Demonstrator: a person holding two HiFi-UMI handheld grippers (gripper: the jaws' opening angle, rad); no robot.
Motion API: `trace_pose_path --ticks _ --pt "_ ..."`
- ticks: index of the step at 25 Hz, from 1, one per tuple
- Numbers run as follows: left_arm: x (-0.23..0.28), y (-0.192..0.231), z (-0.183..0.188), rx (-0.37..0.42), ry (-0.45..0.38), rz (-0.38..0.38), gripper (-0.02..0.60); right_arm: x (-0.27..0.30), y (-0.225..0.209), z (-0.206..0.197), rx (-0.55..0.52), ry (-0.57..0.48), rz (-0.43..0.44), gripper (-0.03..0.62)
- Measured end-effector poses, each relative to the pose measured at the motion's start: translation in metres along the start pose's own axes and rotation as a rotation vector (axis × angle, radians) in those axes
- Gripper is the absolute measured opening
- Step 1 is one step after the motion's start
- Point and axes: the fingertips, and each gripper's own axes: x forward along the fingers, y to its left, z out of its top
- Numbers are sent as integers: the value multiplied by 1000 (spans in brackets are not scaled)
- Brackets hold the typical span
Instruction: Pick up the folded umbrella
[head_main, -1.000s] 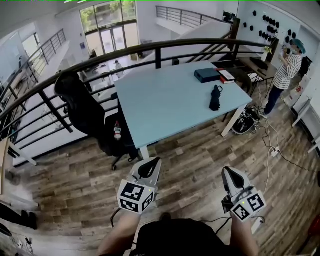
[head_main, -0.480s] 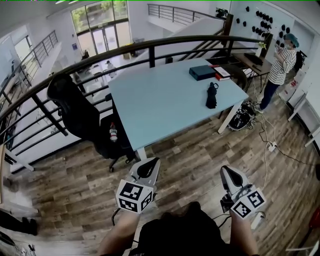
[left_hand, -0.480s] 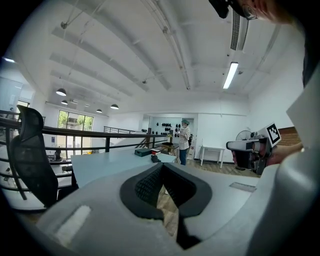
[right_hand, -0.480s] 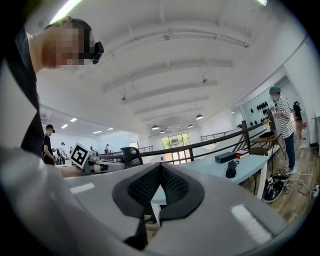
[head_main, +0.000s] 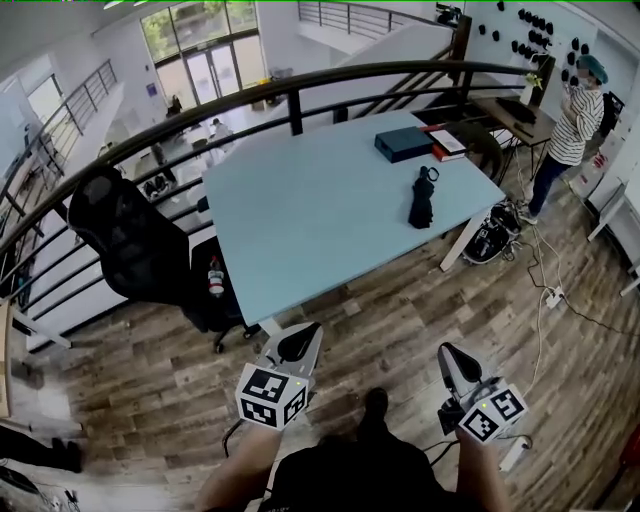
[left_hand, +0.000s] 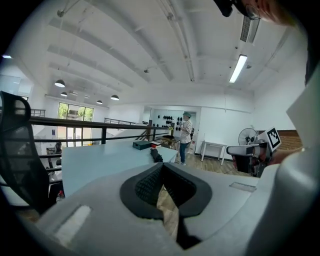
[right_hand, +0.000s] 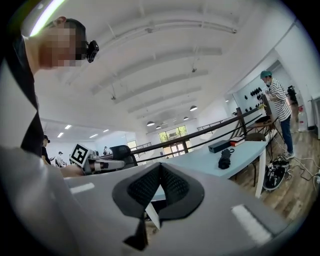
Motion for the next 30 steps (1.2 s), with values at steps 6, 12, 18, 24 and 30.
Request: trace_pose_path --ticks 6,12,18,24,30 --pt "85 -3 20 -9 15 -6 6 42 -84 17 20 33 15 2" --pt "150 3 29 -18 47 20 6 81 -139 23 59 67 55 2" --pt "196 1 40 -23 53 43 6 103 -182 30 72 108 97 0" --pt "225 6 44 -45 48 59 6 122 -201 34 69 142 130 1" --pt "257 27 45 -57 44 51 6 149 -221 31 75 176 132 2"
